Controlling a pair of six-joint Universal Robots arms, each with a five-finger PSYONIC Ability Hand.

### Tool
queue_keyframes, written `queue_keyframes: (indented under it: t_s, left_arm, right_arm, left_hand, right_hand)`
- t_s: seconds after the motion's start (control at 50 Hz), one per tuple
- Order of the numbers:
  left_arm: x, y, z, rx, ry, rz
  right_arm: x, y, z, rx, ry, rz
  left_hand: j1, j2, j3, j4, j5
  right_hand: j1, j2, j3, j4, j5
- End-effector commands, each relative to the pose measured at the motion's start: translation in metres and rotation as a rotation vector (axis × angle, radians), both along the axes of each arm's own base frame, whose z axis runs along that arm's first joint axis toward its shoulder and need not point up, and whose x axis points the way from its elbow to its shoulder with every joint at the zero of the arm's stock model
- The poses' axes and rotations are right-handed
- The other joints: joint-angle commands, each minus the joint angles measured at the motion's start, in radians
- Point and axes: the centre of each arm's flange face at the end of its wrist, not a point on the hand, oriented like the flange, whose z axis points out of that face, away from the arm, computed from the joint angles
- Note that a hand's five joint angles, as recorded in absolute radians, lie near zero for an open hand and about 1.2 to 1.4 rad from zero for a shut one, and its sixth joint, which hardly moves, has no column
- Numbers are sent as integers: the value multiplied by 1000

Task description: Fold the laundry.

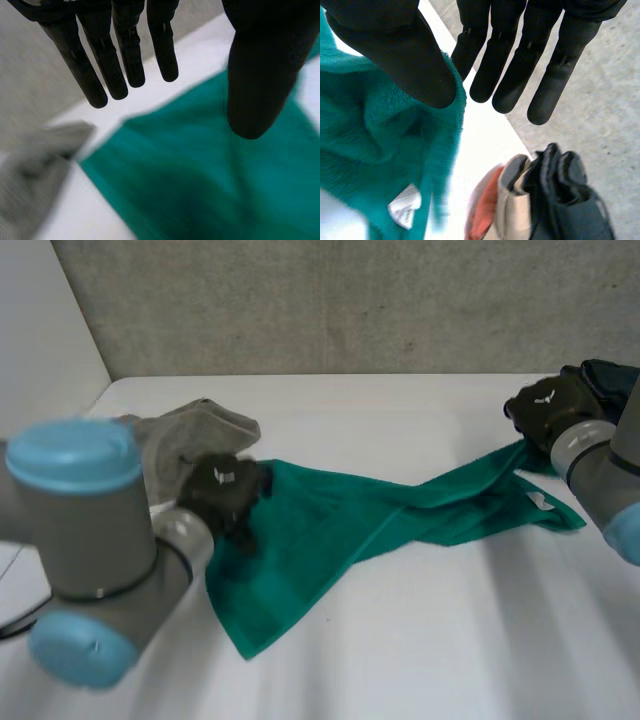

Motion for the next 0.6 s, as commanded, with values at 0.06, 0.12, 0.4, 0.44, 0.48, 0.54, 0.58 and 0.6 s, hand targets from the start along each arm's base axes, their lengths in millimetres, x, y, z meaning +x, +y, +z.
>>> queue_keyframes:
  t_s: [0.06, 0.12, 0.4, 0.44, 0.48, 0.54, 0.58, 0.6]
  left_arm:
    - [-4, 39, -42, 113, 70, -22]
    - [-12, 40, -52, 69, 80, -19]
    - [-14, 35, -74, -2, -48, -12]
    - [-15, 33, -79, -6, -62, -13]
    - [-18, 28, -83, -27, -66, -14]
    - [-19, 25, -88, -39, -71, -14]
    - [-19, 24, -87, -58, -76, -14]
    - [-20, 23, -85, -68, -75, -16]
  right_arm:
    - [-3, 9, -20, 60, 13, 0]
    - [-3, 11, -24, 67, 17, 2]
    - [-5, 17, -38, 85, 21, 1]
    - [-5, 17, -39, 88, 23, 2]
    - [-5, 18, -40, 92, 24, 2]
    - [-6, 18, -40, 93, 23, -2]
    - [-6, 18, -40, 93, 23, 0]
    - [-6, 18, -40, 91, 22, 0]
  left_hand:
    - [34, 38, 31, 44, 52]
    - [46, 50, 43, 56, 64]
    - [119, 123, 116, 129, 137]
    - [146, 150, 142, 155, 164]
    - [210, 214, 207, 220, 228]
    - [444, 448, 441, 454, 462]
    - [819, 823, 816, 829, 837]
    - [821, 825, 817, 830, 839]
  right_hand:
    - [263, 222, 211, 199, 227]
    - [263, 222, 211, 199, 227]
    - [263, 222, 211, 199, 227]
    - [263, 222, 211, 199, 227]
    - [263, 222, 211, 199, 227]
    - [263, 222, 211, 199, 227]
    - [263, 222, 211, 199, 227]
    - [263, 222, 211, 199, 227]
